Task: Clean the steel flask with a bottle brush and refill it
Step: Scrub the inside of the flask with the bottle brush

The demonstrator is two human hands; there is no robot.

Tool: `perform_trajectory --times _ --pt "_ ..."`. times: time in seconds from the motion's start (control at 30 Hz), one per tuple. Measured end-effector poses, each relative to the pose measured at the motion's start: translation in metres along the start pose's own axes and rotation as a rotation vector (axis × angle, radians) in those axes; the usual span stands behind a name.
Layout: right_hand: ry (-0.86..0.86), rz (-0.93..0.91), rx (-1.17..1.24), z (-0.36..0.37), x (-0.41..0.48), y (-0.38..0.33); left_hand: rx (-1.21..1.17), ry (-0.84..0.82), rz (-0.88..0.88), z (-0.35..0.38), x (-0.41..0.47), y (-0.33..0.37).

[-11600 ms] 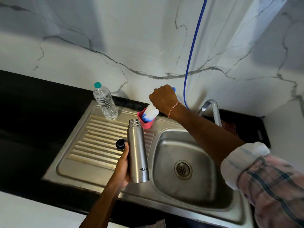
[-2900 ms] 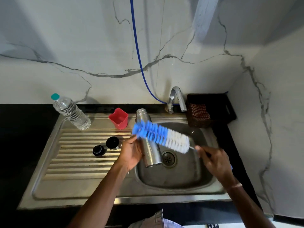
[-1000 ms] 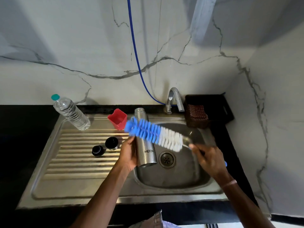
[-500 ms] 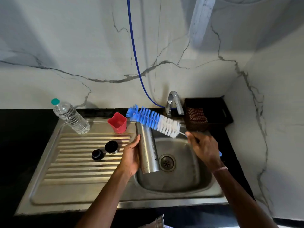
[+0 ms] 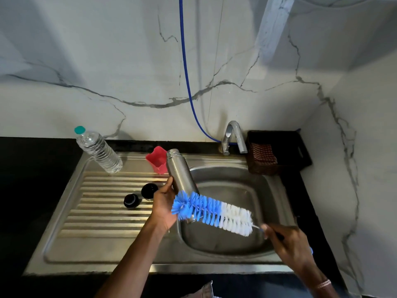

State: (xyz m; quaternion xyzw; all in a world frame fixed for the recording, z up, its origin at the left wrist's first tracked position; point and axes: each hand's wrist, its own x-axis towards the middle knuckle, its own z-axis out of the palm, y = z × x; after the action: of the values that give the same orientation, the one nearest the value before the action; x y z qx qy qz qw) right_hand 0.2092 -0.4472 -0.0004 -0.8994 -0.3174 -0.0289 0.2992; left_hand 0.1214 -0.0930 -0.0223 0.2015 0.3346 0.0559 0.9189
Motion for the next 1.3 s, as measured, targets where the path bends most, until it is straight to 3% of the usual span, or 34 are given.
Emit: perform_trajectory --times 0.23,0.37,0.63,0.87,1.1,1.3 --pt "0.156 0.126 -0.09 0.018 0.093 -0.006 0.076 -0.036 0.039 0.019 -0.003 -0.022" --pt "0.107 0.165 -0.071 0.024 0.121 -0.021 0.116 -0.115 0.083 0.024 -0.008 -0.029" --pt "0.017 0.059 0.076 0.023 0.041 -0.017 0.047 0.042 0.165 0.015 -0.008 -0.009" --pt "-0.052 0.089 0.141 0.007 0.0 -0.004 -0.054 0.075 0.108 0.006 -0.006 0.012" --pt "0.005 0.217 0.211 0.038 0.04 -0.028 -0.048 0.032 0.133 0.031 -0.008 -0.003" --pt "0.035 0.314 0.338 0.031 -0.006 -0.02 -0.123 0.055 0.159 0.039 -0.006 0.003"
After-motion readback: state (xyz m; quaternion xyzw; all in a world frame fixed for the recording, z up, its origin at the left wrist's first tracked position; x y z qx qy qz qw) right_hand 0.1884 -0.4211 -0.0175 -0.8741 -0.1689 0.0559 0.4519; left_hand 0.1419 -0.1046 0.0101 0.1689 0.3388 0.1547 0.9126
